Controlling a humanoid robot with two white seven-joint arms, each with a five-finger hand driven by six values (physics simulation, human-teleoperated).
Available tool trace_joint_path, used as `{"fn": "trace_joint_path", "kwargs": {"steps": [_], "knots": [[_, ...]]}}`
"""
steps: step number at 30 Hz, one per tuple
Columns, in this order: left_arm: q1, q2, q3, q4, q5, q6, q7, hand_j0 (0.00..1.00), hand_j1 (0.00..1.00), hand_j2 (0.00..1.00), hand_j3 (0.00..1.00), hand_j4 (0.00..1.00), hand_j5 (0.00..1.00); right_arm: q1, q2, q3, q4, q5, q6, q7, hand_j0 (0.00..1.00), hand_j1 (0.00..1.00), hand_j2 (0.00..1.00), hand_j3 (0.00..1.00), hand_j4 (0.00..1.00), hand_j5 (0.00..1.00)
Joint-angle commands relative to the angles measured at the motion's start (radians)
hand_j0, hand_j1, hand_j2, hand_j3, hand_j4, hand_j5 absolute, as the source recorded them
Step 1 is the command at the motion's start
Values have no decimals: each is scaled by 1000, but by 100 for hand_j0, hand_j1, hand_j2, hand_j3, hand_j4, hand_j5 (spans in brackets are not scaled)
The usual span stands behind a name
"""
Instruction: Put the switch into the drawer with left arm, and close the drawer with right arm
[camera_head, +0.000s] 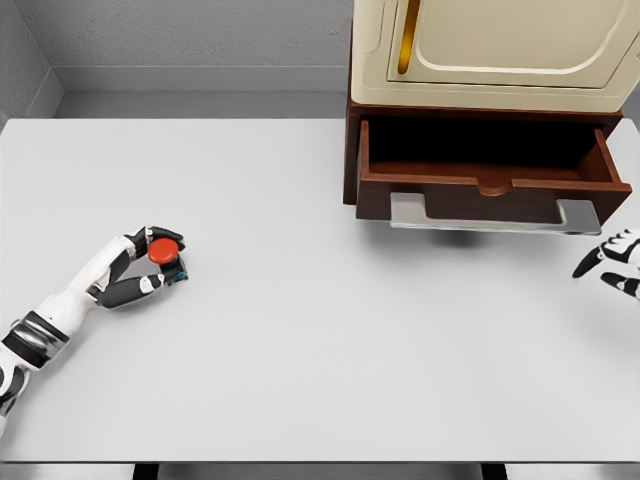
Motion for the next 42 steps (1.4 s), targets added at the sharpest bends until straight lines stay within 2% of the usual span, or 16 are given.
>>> {"fn": "trace_joint_path", "kwargs": {"steps": [1, 4, 16, 18, 22, 27, 33, 35, 38, 40, 42], "knots": [[0, 2, 0, -1, 5, -6, 0, 44, 44, 44, 44, 44, 44, -3, -23, 32, 0, -11, 3, 0, 52, 52, 52, 52, 52, 52], [2, 0, 0, -1, 5, -6, 0, 42, 42, 42, 42, 42, 42, -28, -26, 93, 0, -11, 3, 0, 52, 52, 52, 52, 52, 52], [-9, 0, 14, -52, -3, -32, -2, 41, 41, 41, 41, 41, 41, -18, -47, 98, 0, -11, 3, 0, 52, 52, 52, 52, 52, 52], [-11, 0, 16, -64, -4, -34, -2, 41, 41, 41, 41, 41, 41, -15, -67, 96, 0, -11, 3, 0, 52, 52, 52, 52, 52, 52], [-15, 0, 19, -88, -33, -45, -2, 40, 40, 40, 40, 40, 40, -15, -69, 87, 0, -10, 3, 0, 52, 52, 52, 52, 52, 52], [-60, -1, 20, -96, -87, -45, -3, 38, 38, 38, 38, 38, 38, 26, -67, 4, 1, -11, 3, 0, 51, 51, 51, 51, 51, 51], [-89, -10, 22, -122, -168, -45, -2, 38, 38, 38, 38, 38, 38, 156, -41, -197, 3, -11, 3, 0, 51, 51, 51, 51, 51, 51], [-109, -9, 22, -142, -171, -45, -3, 38, 38, 38, 38, 38, 38, 190, -41, -197, 1, -11, 3, 0, 51, 51, 51, 51, 51, 51], [-133, -27, 23, -154, -244, -45, -2, 36, 36, 36, 36, 36, 36, 190, -55, -162, 1, -11, 3, 0, 49, 49, 49, 49, 49, 49], [-153, -30, 23, -162, -259, -45, -2, 36, 36, 36, 36, 36, 36, 186, -61, -146, 0, -10, 3, 0, 49, 49, 49, 49, 49, 49], [-176, -63, 23, -167, -305, -45, -2, 36, 36, 36, 36, 36, 36, 155, -86, -71, 0, -10, 3, 0, 49, 49, 49, 49, 49, 49]]}}
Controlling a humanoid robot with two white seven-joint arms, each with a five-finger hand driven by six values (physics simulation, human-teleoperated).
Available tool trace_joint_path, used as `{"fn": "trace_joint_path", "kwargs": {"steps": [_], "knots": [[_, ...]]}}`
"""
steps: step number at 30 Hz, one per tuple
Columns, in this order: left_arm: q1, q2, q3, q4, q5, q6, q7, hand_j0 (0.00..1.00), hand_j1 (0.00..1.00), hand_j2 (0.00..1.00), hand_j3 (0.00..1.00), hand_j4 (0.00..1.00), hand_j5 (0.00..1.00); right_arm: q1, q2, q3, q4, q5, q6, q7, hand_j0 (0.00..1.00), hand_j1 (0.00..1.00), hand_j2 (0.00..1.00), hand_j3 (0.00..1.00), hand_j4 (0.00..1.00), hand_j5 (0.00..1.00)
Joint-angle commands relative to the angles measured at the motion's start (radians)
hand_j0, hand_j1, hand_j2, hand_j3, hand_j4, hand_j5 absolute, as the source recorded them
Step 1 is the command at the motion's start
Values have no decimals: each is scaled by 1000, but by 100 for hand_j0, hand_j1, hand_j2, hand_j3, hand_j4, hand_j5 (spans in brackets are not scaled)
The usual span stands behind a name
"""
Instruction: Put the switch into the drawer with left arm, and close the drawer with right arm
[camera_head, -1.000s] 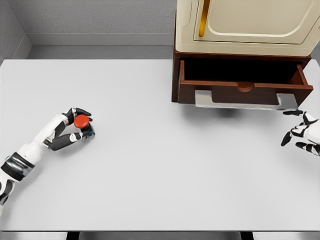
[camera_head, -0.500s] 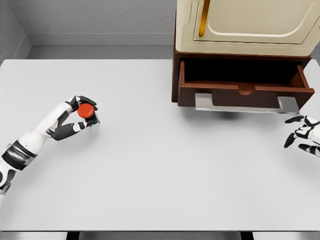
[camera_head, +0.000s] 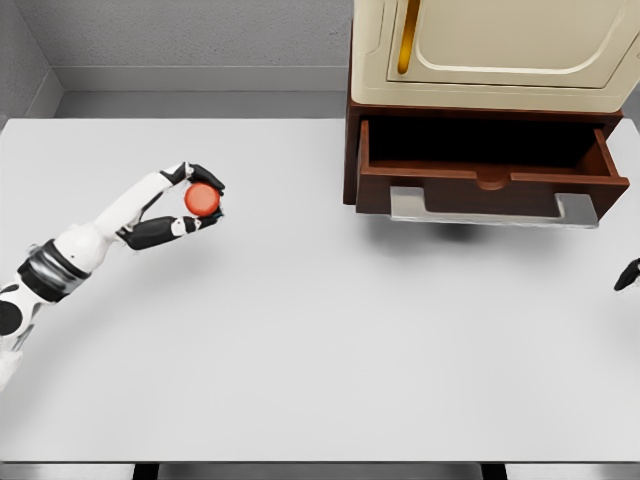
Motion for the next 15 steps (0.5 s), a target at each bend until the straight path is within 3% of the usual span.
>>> {"fn": "trace_joint_path", "kwargs": {"steps": [1, 4, 7, 12, 15], "knots": [[-3, -28, 2, -10, -50, 1, 1, 36, 36, 36, 36, 36, 36, -2, -17, 78, -1, -5, 2, 0, 49, 49, 49, 49, 49, 49], [-17, -42, 6, -39, -94, 1, 3, 35, 35, 35, 35, 35, 35, -28, -17, 118, -1, -5, 2, 0, 49, 49, 49, 49, 49, 49], [-26, -107, 45, -39, -189, 1, 3, 35, 35, 35, 35, 35, 35, -54, -52, 155, -1, -5, 2, 0, 49, 49, 49, 49, 49, 49], [-60, -137, 49, -57, -231, 1, 3, 33, 33, 33, 33, 33, 33, -101, -55, 192, -1, -5, 2, 0, 50, 50, 50, 50, 50, 50], [-78, -174, 49, -59, -301, 1, 3, 32, 32, 32, 32, 32, 32, -164, -59, 271, -1, -5, 2, 0, 50, 50, 50, 50, 50, 50]]}}
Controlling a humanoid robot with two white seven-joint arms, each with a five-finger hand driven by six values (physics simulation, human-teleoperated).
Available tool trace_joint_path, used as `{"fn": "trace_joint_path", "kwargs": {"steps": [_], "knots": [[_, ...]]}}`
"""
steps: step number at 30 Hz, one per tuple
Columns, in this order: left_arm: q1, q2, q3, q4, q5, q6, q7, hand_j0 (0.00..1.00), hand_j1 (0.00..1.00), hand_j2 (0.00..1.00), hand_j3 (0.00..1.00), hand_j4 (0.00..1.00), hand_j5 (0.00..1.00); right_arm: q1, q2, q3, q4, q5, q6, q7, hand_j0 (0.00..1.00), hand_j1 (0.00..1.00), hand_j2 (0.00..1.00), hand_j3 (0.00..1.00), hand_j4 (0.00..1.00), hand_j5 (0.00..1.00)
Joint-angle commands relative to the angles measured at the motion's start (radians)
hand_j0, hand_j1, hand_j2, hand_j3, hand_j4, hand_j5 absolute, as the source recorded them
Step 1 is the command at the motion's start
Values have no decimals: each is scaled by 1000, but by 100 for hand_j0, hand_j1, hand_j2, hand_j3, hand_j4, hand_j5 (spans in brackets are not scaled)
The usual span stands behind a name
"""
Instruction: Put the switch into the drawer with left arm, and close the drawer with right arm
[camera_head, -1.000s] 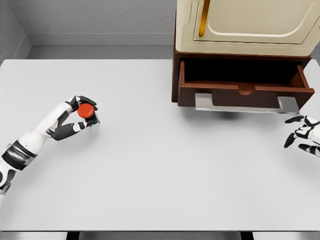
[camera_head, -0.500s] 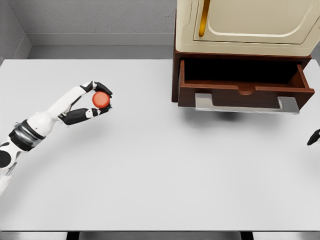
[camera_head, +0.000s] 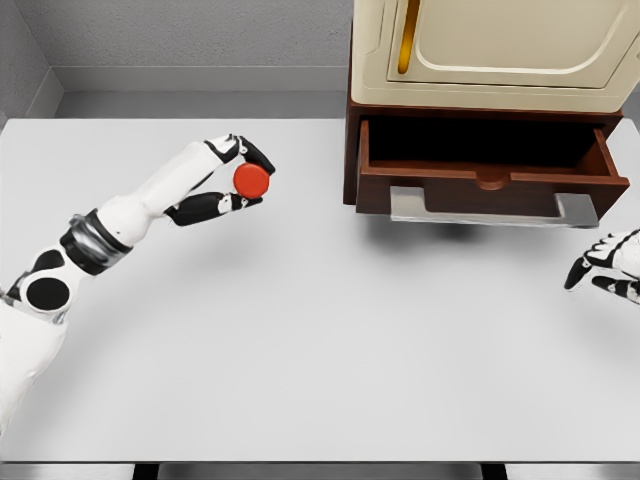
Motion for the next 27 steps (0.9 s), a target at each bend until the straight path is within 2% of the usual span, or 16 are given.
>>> {"fn": "trace_joint_path", "kwargs": {"steps": [1, 7, 12, 27], "knots": [[-2, -36, 3, -4, -57, 1, 1, 32, 32, 32, 32, 32, 32, -3, -4, 68, 0, -5, 2, 0, 51, 51, 51, 51, 51, 51], [-51, -90, 3, -4, -164, 1, 1, 30, 30, 30, 30, 30, 30, -2, -4, 73, -2, -5, 2, 0, 51, 51, 51, 51, 51, 51], [-72, -125, 3, -35, -249, 1, 3, 30, 30, 30, 30, 30, 30, 0, -4, 73, -2, -5, 2, 0, 51, 51, 51, 51, 51, 51], [-150, -231, -3, -35, -385, 44, 1, 29, 29, 29, 29, 29, 29, 1, -4, 73, -2, -5, 2, 0, 53, 53, 53, 53, 53, 53]]}}
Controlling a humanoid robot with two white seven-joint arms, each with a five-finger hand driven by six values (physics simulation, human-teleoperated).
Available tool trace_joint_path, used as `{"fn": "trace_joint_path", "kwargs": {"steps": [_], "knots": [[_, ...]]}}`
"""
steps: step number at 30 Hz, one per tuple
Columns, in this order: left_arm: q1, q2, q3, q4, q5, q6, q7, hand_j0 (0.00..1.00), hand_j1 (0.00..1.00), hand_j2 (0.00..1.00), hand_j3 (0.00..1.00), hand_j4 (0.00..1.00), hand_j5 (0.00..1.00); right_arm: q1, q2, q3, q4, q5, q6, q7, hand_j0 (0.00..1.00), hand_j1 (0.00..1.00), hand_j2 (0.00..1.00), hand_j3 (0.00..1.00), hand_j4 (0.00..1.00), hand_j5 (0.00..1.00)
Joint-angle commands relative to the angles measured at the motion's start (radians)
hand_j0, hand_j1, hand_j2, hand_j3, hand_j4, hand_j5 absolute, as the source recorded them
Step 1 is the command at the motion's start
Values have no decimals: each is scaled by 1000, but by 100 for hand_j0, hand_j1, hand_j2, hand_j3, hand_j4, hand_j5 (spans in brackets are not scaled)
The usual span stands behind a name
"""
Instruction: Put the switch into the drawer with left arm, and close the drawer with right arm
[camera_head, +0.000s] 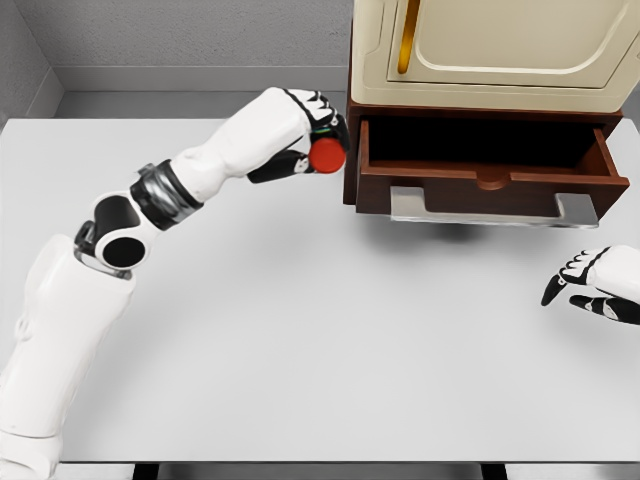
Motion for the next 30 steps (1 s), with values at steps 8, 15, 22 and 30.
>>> {"fn": "trace_joint_path", "kwargs": {"steps": [8, 15, 22, 30], "knots": [[-12, -80, -4, 0, -77, 7, 1, 27, 27, 27, 27, 27, 27, 0, -1, 0, 0, -7, 3, 0, 53, 53, 53, 53, 53, 53], [-40, -138, -14, 10, -140, 47, 1, 27, 27, 27, 27, 27, 27, 0, -3, 0, -1, -7, 3, 0, 53, 53, 53, 53, 53, 53], [-60, -206, -17, 44, -205, 67, 1, 27, 27, 27, 27, 27, 27, 2, -3, -6, 0, -7, 3, 0, 53, 53, 53, 53, 53, 53], [-120, -240, -38, 145, -225, 67, 1, 27, 27, 27, 27, 27, 27, 0, -6, -6, 0, -8, 3, 0, 54, 54, 54, 54, 54, 54]]}}
